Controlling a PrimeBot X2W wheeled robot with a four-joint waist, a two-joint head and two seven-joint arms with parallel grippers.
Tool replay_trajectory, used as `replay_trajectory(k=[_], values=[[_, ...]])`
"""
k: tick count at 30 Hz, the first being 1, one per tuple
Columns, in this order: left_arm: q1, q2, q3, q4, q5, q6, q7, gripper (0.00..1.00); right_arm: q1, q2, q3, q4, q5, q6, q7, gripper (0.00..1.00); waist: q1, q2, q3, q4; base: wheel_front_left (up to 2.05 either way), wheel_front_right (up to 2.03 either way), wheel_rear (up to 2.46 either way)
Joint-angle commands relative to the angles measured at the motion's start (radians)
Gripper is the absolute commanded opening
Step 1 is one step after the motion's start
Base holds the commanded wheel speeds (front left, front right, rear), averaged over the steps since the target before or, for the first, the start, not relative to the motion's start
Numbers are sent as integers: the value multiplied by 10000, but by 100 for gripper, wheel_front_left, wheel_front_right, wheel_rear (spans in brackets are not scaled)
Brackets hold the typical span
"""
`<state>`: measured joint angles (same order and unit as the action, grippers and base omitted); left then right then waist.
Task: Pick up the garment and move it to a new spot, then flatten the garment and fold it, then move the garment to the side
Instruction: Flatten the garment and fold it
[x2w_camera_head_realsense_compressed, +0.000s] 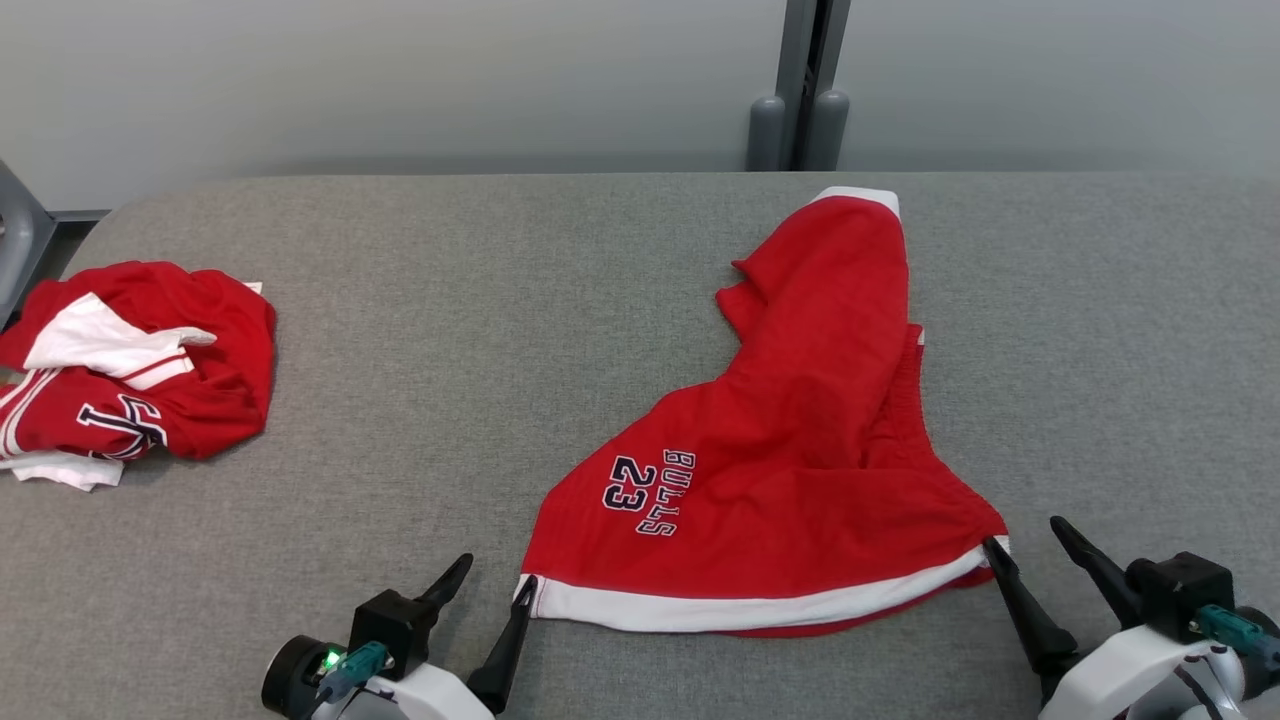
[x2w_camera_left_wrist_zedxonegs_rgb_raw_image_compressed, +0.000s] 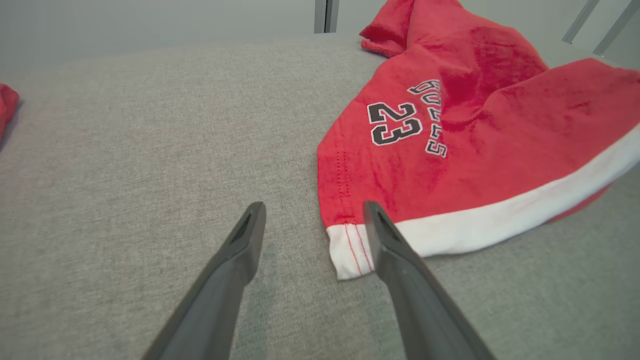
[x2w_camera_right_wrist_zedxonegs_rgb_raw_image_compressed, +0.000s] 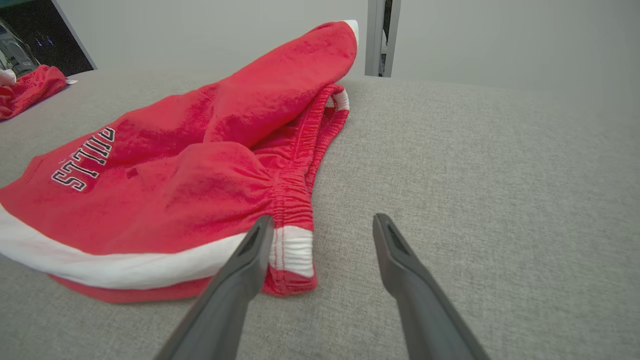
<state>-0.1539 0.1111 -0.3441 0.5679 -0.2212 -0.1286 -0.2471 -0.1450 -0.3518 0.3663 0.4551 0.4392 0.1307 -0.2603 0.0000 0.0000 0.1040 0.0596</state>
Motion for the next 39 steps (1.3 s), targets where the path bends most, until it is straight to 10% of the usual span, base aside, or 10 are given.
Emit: replay_trajectory(k=[1, 18, 20, 21, 39], values=[[-319, 113, -192, 260, -159, -23, -74, 100, -130, -140, 210, 128, 216, 3, -59, 100, 0, 0, 141, 15, 0, 0, 0], [-1245, 86, -1989, 2127, -1423, -22, -143, 100, -961, -909, 2178, 10, 1456, 3, -63, 100, 0, 0, 505, -130, 0, 0, 0], [-1294, 31, -2217, 2180, -1594, -25, -131, 13, -999, -948, 2346, -13, 1550, 3, -63, 25, 0, 0, 485, -129, 0, 0, 0], [-1298, 6, -2319, 2148, -1656, -25, -132, 0, -1025, -960, 2405, -81, 1621, 3, -64, 0, 0, 0, 469, -126, 0, 0, 0], [-1808, 416, -852, -436, -2796, -21, -171, 0, -1753, -815, 2170, -1684, 2390, 3, -65, 0, 0, 0, -57, -343, 0, 0, 0]])
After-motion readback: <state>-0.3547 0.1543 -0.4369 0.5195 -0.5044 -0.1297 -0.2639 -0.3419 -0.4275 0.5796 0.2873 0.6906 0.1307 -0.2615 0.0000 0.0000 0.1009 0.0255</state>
